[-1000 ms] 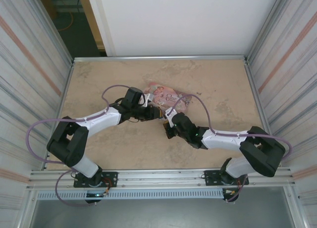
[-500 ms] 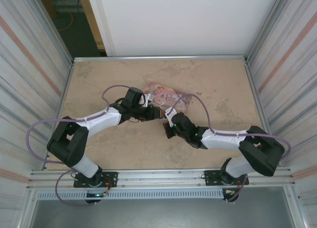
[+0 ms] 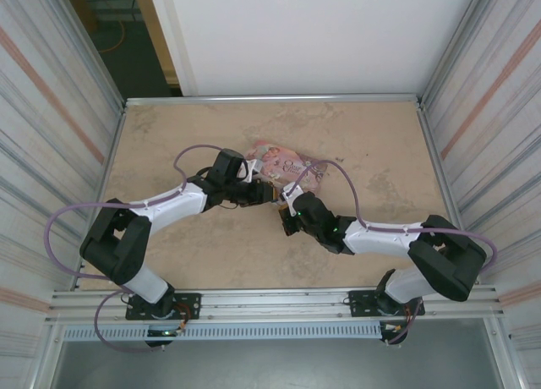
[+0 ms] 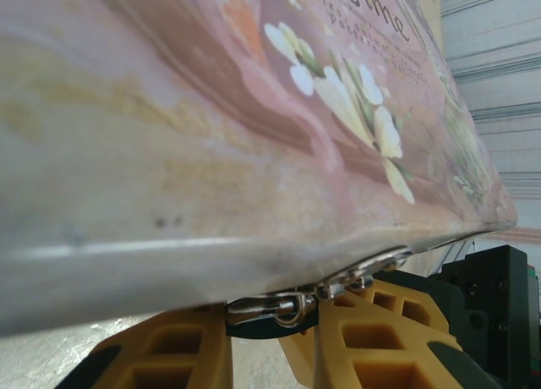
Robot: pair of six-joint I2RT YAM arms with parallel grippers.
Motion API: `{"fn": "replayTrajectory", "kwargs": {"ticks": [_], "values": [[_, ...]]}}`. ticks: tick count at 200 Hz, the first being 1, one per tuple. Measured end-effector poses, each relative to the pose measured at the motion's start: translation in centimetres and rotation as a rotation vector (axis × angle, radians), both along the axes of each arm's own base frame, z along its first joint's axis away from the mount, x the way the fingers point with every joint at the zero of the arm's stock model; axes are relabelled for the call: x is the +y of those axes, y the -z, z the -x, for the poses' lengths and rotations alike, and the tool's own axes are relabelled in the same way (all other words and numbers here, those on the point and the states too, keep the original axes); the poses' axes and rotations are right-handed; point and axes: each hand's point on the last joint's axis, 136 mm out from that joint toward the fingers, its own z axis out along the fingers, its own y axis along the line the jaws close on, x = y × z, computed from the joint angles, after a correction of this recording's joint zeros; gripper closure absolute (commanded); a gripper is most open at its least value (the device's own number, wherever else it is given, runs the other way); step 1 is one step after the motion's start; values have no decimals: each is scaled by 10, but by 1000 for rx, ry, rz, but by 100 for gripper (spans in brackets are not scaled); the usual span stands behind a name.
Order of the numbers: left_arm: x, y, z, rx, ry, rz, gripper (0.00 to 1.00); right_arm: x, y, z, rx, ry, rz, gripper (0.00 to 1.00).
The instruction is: Unlock the padlock with the key
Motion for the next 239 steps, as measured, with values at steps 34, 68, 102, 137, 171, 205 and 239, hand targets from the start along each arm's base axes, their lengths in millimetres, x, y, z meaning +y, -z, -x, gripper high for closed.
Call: {"fn": "replayTrajectory", "kwargs": {"ticks": [34, 68, 102, 137, 171, 205, 239], "values": [[0, 0, 0, 0, 0, 0, 81, 0, -1, 0, -2, 0, -3, 100], [0, 0, 0, -2, -1, 1, 81, 0, -4, 1, -7, -1, -11, 100], [0, 1, 0, -2, -1, 2, 81, 0, -7, 1, -8, 1, -24, 100], [0, 0, 0, -1, -2, 3, 81, 1, -8, 1, 0, 9, -41, 100], [0, 0, -3, -11, -10, 7, 81, 3, -8, -1, -4, 10, -53, 100], [1, 0, -5, -8, -27, 4, 81, 6, -5, -3, -16, 11, -69, 100], [3, 2, -7, -10, -44, -6, 82, 11, -2, -7, -25, 6, -91, 100]]}}
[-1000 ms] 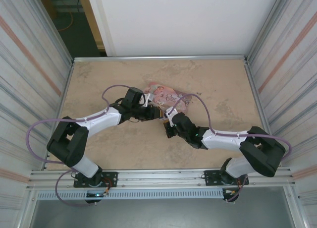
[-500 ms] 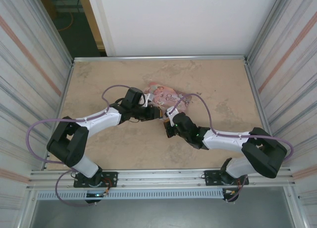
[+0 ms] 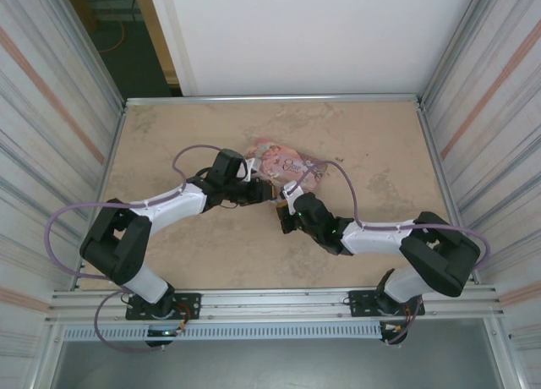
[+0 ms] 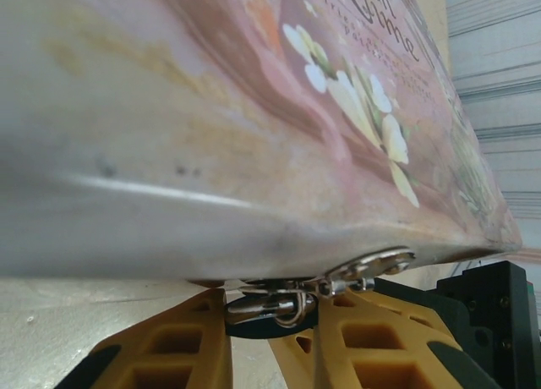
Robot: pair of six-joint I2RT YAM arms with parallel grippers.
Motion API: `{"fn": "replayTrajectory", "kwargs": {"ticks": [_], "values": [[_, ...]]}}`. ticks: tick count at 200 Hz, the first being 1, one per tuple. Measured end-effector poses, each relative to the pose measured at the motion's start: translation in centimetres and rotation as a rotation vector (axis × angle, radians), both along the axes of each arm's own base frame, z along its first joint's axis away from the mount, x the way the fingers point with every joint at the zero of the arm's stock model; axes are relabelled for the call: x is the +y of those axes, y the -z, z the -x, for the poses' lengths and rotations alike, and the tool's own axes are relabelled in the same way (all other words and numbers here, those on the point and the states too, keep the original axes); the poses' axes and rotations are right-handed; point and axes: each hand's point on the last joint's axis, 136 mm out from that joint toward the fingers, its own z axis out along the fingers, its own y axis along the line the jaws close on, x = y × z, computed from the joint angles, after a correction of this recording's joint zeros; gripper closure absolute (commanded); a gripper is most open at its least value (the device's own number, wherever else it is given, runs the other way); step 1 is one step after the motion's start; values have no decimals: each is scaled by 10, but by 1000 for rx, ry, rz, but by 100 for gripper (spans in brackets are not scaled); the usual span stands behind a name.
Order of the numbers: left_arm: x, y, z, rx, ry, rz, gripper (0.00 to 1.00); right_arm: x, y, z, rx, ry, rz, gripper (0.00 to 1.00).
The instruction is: Unlock the padlock with the key
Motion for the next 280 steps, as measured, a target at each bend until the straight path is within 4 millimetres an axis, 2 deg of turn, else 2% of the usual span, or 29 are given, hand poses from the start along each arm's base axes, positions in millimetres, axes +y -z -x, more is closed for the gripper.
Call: {"fn": "replayTrajectory", "kwargs": {"ticks": [37, 103, 166, 206, 246, 280], "values": [[2, 0, -4, -8, -21, -8, 82, 3, 2, -6, 10, -13, -35, 100], [-1, -4, -9, -27, -38, 13, 82, 4, -9, -17, 37, -41, -121, 100], [-2, 1, -11, -26, -44, 15, 81, 2, -3, -19, 63, -37, -130, 100], [-6, 16, -15, -10, -52, 28, 81, -3, 12, -22, 85, -17, -113, 100], [-16, 37, -11, 33, -26, 32, 80, -13, 31, -18, 120, -3, -79, 100], [-22, 44, -13, 34, -18, 48, 69, -20, 38, -19, 132, 13, -68, 100]]}}
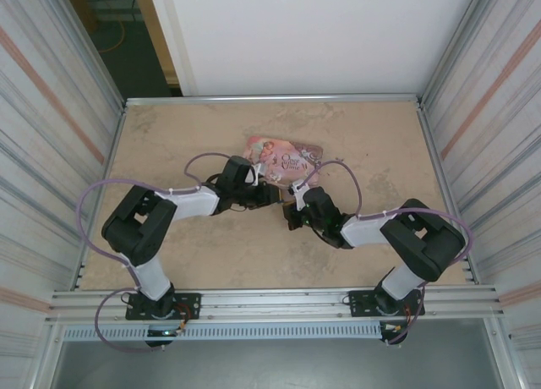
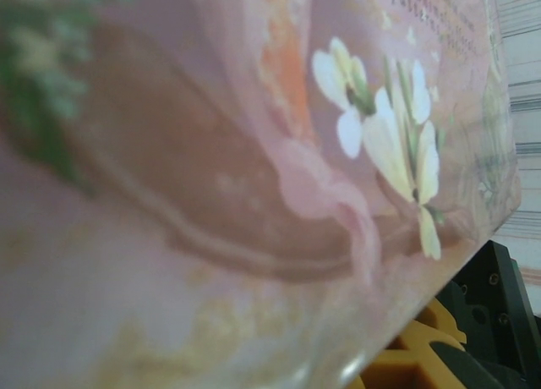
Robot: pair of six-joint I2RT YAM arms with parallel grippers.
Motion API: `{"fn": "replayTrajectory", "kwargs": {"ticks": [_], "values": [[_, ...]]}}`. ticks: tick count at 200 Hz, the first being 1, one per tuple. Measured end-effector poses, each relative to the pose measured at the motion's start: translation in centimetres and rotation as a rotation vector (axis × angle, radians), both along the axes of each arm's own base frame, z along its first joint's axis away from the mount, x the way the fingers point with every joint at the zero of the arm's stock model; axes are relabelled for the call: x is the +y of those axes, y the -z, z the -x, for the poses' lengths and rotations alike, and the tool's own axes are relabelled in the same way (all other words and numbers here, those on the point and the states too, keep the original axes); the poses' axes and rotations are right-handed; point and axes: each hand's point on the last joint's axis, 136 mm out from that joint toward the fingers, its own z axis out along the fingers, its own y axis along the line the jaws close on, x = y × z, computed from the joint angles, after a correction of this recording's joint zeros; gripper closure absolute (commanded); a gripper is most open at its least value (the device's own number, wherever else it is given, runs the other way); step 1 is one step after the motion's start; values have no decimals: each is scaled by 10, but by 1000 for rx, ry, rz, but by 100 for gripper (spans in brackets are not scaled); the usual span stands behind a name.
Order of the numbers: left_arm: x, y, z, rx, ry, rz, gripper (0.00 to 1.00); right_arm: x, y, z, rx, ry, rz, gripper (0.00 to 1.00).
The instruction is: Unlock the padlock with the key
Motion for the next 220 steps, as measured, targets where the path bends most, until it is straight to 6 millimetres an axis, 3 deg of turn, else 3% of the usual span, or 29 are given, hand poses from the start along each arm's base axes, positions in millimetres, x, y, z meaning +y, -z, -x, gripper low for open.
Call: {"fn": "replayTrajectory", "kwargs": {"ticks": [54, 101, 157, 185, 220], "values": [[3, 9, 6, 23, -1, -12, 50, -4, 2, 0, 5, 9, -2, 100], [9, 2, 11, 5, -6, -14, 37, -6, 4, 0, 12, 13, -1, 100], [28, -55, 13, -124, -37, 9, 27, -8, 7, 2, 46, 11, -12, 100], [49, -91, 13, -221, -80, 20, 26, -8, 8, 4, 65, 6, -20, 100], [78, -116, 16, -290, -142, 36, 26, -7, 8, 5, 91, 4, -37, 100]]}}
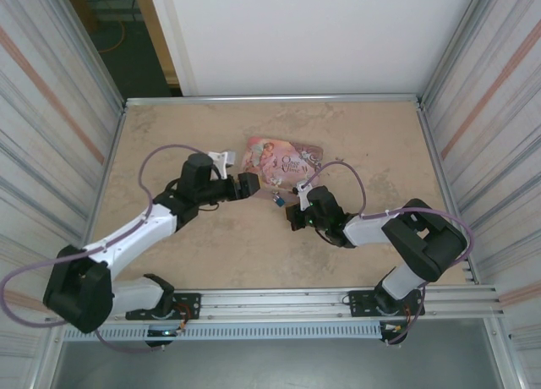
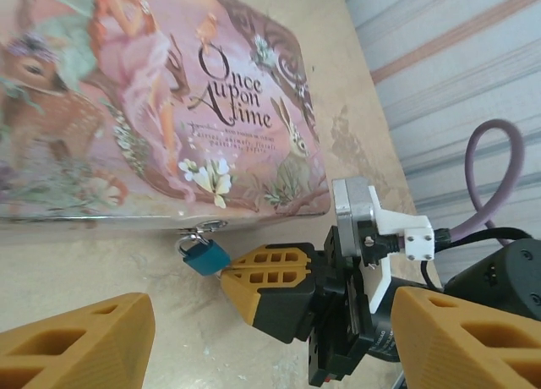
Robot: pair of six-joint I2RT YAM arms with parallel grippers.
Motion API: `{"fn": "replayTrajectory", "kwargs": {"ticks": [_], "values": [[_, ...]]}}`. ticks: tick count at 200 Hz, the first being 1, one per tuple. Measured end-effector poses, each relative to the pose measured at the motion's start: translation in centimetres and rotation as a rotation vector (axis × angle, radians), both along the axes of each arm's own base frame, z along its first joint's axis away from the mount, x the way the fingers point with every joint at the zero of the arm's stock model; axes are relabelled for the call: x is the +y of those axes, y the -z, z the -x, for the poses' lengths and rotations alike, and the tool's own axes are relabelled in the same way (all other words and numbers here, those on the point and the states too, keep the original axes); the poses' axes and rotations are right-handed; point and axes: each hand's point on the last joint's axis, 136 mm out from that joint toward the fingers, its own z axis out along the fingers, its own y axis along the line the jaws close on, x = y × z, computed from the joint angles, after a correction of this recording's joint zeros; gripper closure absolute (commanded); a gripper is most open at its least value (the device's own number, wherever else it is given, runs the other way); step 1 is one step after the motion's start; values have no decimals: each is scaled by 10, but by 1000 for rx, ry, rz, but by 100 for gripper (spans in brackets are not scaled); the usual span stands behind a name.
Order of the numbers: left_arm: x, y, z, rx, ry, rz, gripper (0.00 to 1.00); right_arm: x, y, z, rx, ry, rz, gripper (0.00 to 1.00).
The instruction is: Unlock the padlock with the key
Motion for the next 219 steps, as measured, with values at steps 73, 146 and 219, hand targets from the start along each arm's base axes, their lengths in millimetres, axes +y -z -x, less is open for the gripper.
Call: {"fn": "replayTrajectory", "kwargs": {"ticks": [73, 146, 219], "values": [[56, 31, 11, 63, -127, 82, 25, 3, 0, 2, 51, 7, -21, 100], [60, 49, 23, 124, -126, 217, 27, 7, -2, 3, 120, 20, -45, 100], [51, 60, 23, 166, -94, 299, 30, 7, -3, 5, 169, 30, -59, 100]]}}
